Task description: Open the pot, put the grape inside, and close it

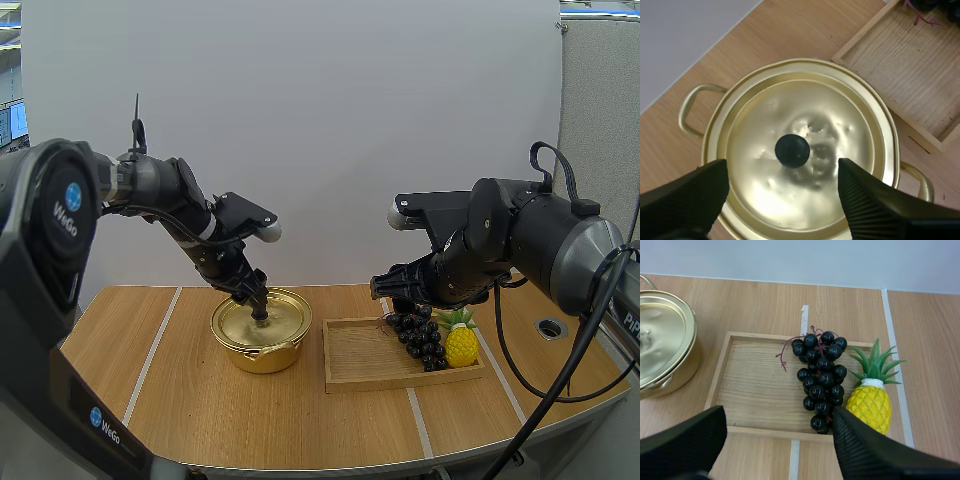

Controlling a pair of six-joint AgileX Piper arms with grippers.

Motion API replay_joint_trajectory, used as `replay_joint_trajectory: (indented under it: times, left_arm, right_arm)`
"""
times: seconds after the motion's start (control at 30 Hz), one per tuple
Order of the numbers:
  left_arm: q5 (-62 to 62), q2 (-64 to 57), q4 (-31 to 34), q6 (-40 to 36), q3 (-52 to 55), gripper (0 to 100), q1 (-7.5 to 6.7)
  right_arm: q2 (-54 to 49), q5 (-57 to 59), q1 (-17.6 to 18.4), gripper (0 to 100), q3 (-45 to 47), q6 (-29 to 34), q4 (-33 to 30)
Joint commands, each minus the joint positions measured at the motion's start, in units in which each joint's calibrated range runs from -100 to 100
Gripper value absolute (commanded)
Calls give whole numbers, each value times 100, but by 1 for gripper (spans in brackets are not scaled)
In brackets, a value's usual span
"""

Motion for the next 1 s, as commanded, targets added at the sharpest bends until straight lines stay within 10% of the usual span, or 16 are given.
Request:
replay_joint_trajectory:
  times: [0.0,0.9,0.97]
  left_arm:
    - [-365,204,-94,-15,-55,100,-165]
    - [-218,953,19,-197,-351,100,-173]
    - [-199,953,32,-207,-351,67,-173]
  right_arm:
    - [-14,-35,-19,100,-33,18,-42]
    - [-14,-35,-19,100,-33,18,-42]
    - [-14,-35,-19,100,-33,18,-42]
